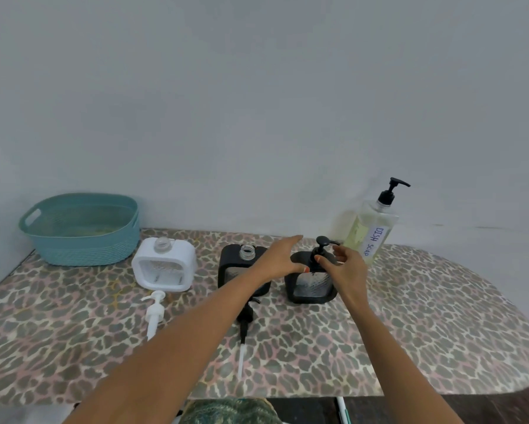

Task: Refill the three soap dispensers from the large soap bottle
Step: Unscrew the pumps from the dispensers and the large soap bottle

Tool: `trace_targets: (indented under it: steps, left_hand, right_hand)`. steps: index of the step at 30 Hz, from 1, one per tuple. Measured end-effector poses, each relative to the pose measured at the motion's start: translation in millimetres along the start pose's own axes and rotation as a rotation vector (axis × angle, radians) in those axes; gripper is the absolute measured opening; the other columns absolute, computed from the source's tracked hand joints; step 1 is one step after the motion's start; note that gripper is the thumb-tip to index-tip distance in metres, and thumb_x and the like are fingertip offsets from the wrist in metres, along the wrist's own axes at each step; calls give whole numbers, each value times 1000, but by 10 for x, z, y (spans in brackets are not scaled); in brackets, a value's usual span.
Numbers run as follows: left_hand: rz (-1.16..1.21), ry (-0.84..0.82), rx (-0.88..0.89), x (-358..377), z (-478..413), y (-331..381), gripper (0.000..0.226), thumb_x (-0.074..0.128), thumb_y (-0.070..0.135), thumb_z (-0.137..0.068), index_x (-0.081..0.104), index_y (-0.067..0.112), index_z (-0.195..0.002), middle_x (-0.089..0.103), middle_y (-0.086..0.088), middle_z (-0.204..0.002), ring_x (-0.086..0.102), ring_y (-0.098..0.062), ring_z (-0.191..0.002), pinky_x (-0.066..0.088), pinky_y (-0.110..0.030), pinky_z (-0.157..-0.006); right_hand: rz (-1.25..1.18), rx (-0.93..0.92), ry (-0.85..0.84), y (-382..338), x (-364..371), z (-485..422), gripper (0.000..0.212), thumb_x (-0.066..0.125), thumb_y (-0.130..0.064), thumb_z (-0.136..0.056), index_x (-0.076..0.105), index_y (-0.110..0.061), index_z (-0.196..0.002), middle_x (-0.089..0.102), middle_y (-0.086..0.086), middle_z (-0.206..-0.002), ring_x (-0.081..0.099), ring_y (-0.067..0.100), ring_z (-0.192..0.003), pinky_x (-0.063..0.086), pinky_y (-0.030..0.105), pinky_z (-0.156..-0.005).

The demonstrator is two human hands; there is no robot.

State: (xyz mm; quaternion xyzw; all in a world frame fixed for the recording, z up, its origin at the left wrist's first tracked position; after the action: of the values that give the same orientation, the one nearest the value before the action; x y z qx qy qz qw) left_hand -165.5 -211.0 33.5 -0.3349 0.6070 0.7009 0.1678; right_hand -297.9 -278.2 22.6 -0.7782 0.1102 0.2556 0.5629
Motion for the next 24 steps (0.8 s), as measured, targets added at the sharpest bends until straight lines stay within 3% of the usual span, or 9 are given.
trace_targets:
  steps: [2,4,6,13,16,24]
  left_hand:
    - [-23,-21,-37,97,-41,13,77,71,21,-79,29,7,-142,35,-11,-147,34,-27,-135,32,-35,-107]
    - [-17,-18,-44,169,-75,8,60,73,15,-76,46,2,-128,54,-16,-129,50,-31,-120,42,-33,-94]
    - [-11,7,-46,191,-96,3,50,74,12,-75,54,1,-119,61,-17,-117,57,-30,-110,44,-33,-88]
    - [-10,33,-14,176,-110,-19,56,73,10,-75,52,3,-126,60,-17,-122,57,-28,-112,45,-33,-93]
    - [-4,33,-13,175,-125,-38,56,74,10,-74,53,3,-125,61,-17,-121,58,-28,-110,44,-31,-90]
    - [20,27,-24,171,-133,-45,57,74,10,-73,53,4,-126,63,-16,-119,60,-26,-108,44,-26,-85]
  right_hand:
    - [23,-18,-60,21,29,-29,47,74,-22,-75,59,-1,-115,65,15,-109,60,24,-98,39,18,-77]
    - [18,-47,-94,5,48,-37,40,74,-18,-75,63,0,-109,66,13,-104,59,19,-89,36,12,-73]
    - [18,-73,-99,-18,62,-46,35,75,-16,-74,64,1,-102,66,14,-98,56,17,-83,36,13,-71]
    - [20,-125,-75,11,89,-95,32,76,-13,-73,67,4,-99,68,18,-95,54,18,-78,32,11,-65]
    - [30,-127,-85,35,103,-132,32,76,-12,-73,68,3,-101,69,17,-98,61,26,-86,32,11,-66]
    - [88,-150,-206,97,105,-263,33,72,-10,-76,66,0,-106,64,15,-111,58,29,-103,30,12,-71]
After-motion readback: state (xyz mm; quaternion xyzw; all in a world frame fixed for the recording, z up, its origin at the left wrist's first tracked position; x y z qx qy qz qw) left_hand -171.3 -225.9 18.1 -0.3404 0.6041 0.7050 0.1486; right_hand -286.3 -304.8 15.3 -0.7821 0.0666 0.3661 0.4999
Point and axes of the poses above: each hand's wrist, its own z-axis away from the middle knuckle, its own x-axis out of the palm, y = z × x, the point moved 1 cm from there along -z, towards the middle knuckle
